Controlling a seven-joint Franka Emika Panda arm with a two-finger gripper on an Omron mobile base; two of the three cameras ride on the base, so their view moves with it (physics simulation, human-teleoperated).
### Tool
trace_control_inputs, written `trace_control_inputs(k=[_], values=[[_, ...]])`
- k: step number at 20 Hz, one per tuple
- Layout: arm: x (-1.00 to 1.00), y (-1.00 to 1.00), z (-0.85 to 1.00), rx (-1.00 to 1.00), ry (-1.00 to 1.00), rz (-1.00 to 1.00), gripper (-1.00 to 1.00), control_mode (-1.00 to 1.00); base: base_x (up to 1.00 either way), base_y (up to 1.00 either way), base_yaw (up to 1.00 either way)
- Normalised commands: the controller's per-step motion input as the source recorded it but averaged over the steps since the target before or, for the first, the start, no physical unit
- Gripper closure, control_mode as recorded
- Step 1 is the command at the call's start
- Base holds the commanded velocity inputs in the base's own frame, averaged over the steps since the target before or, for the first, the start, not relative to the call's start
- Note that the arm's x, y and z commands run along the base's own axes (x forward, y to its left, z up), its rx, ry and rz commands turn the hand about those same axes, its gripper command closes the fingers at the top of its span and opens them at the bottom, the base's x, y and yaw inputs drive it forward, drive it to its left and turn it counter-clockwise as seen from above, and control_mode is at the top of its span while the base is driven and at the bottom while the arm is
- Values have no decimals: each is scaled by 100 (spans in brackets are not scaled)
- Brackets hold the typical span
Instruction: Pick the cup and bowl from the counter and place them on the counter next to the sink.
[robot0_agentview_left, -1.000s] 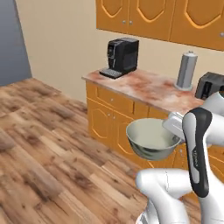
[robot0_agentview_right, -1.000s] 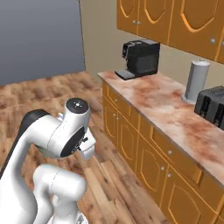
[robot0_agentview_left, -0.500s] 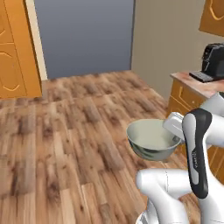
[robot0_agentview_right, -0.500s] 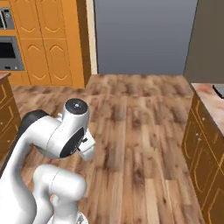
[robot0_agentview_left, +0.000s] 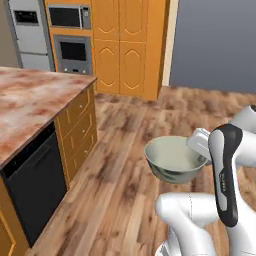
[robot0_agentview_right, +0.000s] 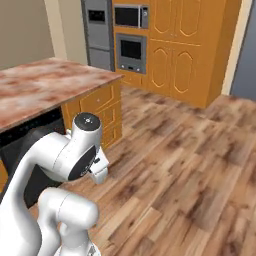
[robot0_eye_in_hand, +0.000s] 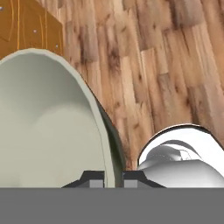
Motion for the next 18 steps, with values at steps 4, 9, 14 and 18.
trace_control_inputs(k=[4,9,14,18], values=[[0,0,0,0,0,0,100,100,-14,16,90],[0,0,0,0,0,0,100,100,-17,22,89],[0,0,0,0,0,0,100,100,0,5,78],[0,0,0,0,0,0,100,100,2,-1,60]])
